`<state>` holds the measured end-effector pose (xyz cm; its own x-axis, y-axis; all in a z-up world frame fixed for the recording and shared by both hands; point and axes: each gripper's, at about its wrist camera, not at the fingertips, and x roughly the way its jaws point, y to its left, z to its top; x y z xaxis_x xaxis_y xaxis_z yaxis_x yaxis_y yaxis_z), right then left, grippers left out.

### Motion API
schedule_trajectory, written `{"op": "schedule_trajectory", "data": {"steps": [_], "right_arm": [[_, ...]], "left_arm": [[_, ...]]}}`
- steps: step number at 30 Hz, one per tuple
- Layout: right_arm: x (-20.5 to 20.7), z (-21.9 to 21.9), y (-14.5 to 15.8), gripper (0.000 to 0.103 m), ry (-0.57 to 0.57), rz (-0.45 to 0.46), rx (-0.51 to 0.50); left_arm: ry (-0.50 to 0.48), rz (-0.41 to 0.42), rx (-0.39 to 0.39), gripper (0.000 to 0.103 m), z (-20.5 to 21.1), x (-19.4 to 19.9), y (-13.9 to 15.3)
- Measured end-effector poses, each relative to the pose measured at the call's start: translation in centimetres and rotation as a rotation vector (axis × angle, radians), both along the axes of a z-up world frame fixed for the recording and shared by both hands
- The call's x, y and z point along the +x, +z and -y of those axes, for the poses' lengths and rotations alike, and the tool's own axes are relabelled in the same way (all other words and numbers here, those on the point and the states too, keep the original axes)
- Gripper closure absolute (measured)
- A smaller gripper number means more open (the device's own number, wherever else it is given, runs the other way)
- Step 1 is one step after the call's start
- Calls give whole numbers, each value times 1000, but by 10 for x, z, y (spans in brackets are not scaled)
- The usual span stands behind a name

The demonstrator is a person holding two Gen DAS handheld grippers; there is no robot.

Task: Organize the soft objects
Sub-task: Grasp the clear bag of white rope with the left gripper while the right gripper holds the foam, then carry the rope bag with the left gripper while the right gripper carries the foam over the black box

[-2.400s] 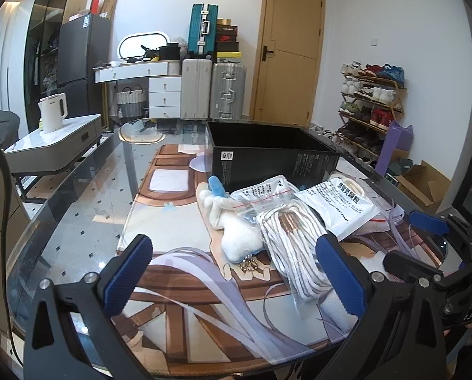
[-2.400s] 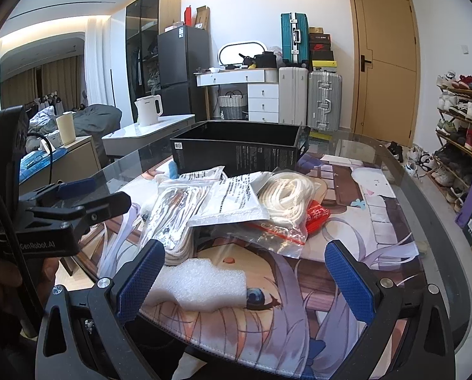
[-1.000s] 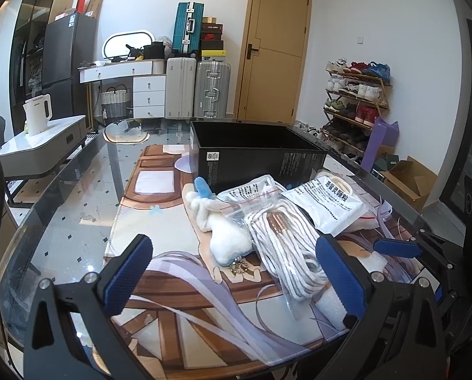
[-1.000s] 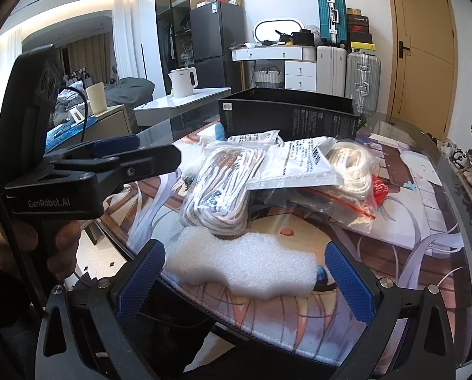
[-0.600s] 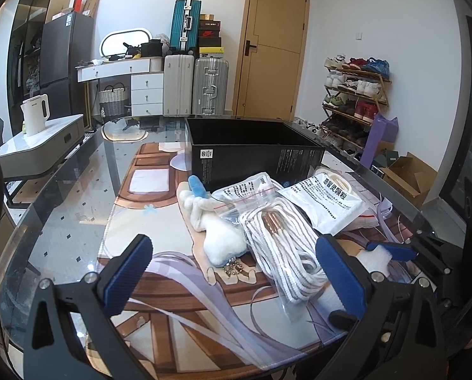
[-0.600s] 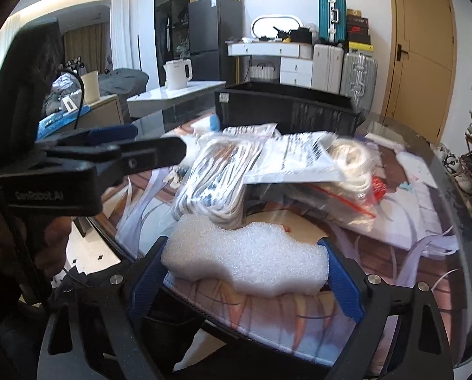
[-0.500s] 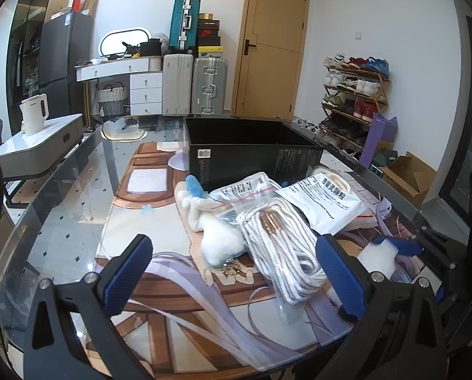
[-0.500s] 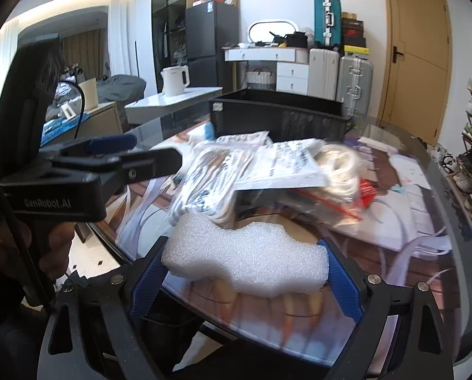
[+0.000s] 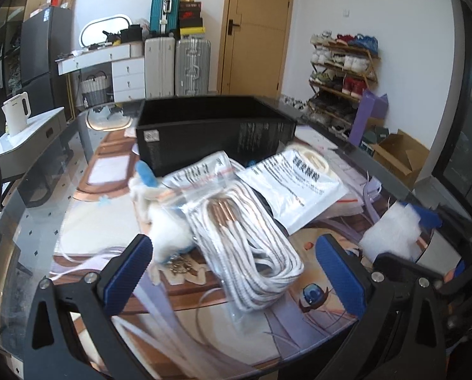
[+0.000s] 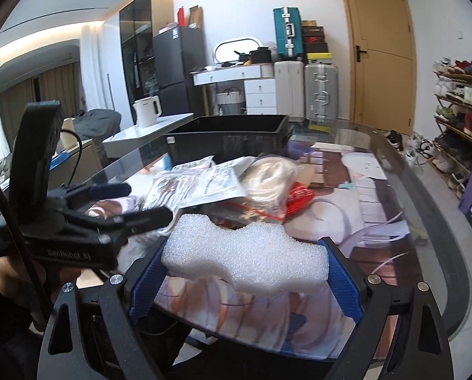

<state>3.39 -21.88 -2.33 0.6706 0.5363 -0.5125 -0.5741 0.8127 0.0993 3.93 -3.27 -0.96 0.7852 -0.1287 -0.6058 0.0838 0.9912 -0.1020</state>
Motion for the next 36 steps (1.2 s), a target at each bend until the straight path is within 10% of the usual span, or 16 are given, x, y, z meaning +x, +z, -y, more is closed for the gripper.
{"op": "schedule_trajectory", "data": {"steps": [12, 20, 36], "right_arm": [[0, 4, 0, 11, -19, 4, -3], [-1, 2, -2, 11, -23, 9, -2], [-5, -4, 7, 11, -14, 41, -1]], "left_arm": [[-31, -37, 24, 12, 18, 9, -9], [-41, -21, 47, 56, 14, 4, -9], [-1, 68, -3, 61, -17, -24, 12]]}}
